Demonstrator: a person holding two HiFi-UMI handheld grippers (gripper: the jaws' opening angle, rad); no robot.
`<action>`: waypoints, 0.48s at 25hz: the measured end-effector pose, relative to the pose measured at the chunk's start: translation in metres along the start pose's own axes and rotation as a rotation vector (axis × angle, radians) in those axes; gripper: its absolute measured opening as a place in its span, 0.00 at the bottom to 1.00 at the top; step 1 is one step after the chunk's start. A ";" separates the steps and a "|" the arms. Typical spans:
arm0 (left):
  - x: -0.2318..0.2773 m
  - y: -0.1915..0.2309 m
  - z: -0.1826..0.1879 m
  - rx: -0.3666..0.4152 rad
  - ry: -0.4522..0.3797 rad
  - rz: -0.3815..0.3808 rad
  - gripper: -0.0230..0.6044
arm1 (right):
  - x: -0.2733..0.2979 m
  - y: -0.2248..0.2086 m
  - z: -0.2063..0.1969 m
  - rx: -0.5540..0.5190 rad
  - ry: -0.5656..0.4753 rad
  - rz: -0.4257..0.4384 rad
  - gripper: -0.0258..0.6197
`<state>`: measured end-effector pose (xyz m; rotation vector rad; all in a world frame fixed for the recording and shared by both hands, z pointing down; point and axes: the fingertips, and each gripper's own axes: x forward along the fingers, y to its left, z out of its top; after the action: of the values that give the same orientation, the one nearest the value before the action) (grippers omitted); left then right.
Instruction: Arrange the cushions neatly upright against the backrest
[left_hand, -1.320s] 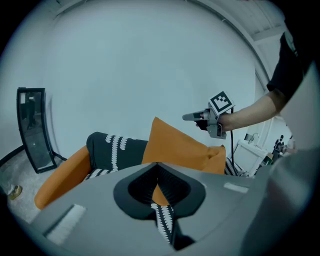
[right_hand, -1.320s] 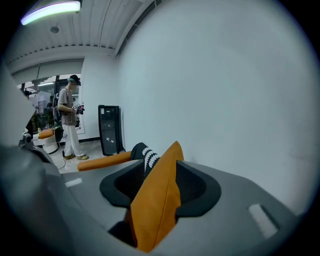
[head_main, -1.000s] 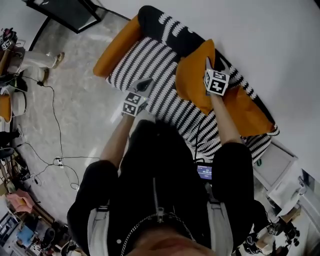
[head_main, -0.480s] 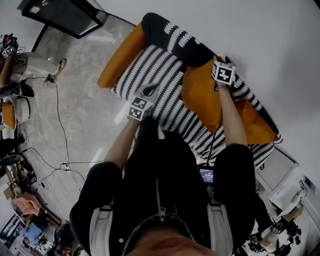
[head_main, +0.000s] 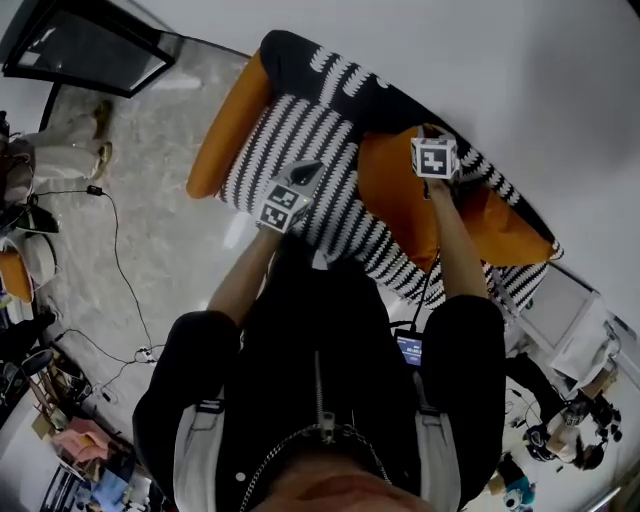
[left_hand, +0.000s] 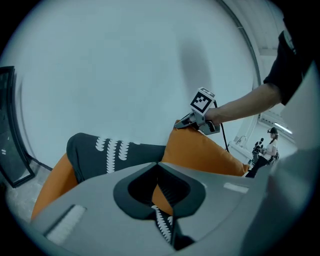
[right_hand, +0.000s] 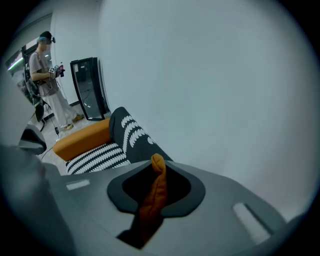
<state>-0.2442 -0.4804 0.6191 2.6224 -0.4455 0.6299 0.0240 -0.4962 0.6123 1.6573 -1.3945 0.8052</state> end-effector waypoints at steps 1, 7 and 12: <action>0.002 0.000 0.001 0.007 0.010 -0.018 0.05 | -0.005 0.006 0.000 -0.016 -0.019 0.001 0.11; 0.013 -0.004 0.000 0.057 0.052 -0.117 0.05 | -0.046 0.035 -0.005 -0.022 -0.115 0.025 0.09; 0.024 -0.008 -0.007 0.090 0.086 -0.166 0.05 | -0.081 0.050 -0.025 0.002 -0.192 0.062 0.09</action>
<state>-0.2234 -0.4748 0.6339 2.6692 -0.1754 0.7193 -0.0393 -0.4394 0.5628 1.7373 -1.5844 0.6970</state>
